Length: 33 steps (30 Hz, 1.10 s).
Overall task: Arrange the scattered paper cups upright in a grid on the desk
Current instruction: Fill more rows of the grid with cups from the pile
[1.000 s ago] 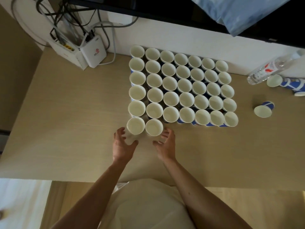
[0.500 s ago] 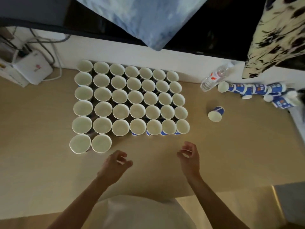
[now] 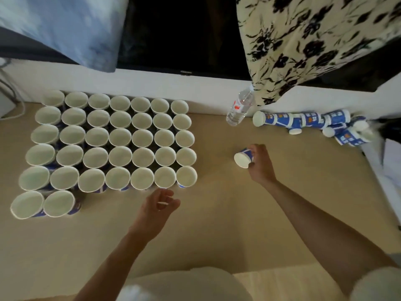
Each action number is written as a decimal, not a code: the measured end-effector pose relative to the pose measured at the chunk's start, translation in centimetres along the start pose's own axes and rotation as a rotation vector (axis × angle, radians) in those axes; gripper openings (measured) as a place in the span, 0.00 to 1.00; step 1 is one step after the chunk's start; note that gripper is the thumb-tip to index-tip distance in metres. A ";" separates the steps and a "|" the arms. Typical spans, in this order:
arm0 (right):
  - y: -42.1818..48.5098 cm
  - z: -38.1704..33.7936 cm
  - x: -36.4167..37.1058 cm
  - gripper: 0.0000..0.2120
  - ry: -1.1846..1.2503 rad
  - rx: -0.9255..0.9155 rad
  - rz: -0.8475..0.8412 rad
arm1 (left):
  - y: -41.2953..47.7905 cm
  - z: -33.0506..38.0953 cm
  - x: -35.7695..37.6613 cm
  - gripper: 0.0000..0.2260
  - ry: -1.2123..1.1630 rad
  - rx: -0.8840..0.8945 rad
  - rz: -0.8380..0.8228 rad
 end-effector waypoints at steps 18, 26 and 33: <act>-0.5 3.8 4.4 0.33 -0.470 -0.159 -0.306 | -4.4 -2.7 -0.7 0.19 -0.046 -0.075 0.227; -8.8 -1.3 2.2 0.32 0.289 0.014 -0.006 | -4.2 -1.4 -1.6 0.23 -0.042 -0.058 0.168; -15.1 -12.8 4.4 0.29 0.576 0.006 -0.085 | -4.4 -1.4 -6.7 0.18 -0.027 -0.064 0.214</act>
Point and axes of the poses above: each hand's wrist, its own y-axis towards the middle knuckle, its own x-axis out of the palm, z = x × y, the point moved 4 cm from there along y, towards the middle knuckle, and after that the axes turned 6 degrees about -y, right-handed, at the moved point
